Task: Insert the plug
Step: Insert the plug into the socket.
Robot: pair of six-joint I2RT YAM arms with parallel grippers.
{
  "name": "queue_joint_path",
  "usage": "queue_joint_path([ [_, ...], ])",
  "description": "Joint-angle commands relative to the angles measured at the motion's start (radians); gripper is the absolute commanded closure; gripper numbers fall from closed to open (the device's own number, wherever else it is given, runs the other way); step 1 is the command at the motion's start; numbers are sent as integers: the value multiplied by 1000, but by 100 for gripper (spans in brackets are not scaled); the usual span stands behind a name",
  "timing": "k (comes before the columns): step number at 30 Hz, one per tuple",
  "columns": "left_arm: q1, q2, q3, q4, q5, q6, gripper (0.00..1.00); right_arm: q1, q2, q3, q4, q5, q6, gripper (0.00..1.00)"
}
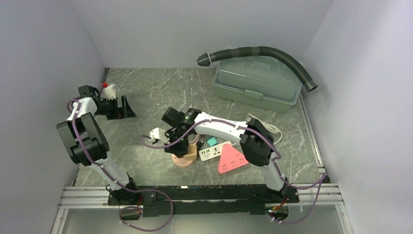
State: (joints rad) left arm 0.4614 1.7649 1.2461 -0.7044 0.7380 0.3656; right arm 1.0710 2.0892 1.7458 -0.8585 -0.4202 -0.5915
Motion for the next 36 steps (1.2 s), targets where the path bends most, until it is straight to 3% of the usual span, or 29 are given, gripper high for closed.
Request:
queue_joint_path([
  [1, 6, 1, 35, -7, 43, 21, 0, 8, 3, 22, 14, 29, 9, 99],
  [10, 9, 0, 33, -8, 41, 25, 0, 8, 6, 24, 31, 82, 16, 100],
  [36, 17, -2, 35, -11, 47, 24, 0, 19, -14, 10, -70, 31, 51, 100],
])
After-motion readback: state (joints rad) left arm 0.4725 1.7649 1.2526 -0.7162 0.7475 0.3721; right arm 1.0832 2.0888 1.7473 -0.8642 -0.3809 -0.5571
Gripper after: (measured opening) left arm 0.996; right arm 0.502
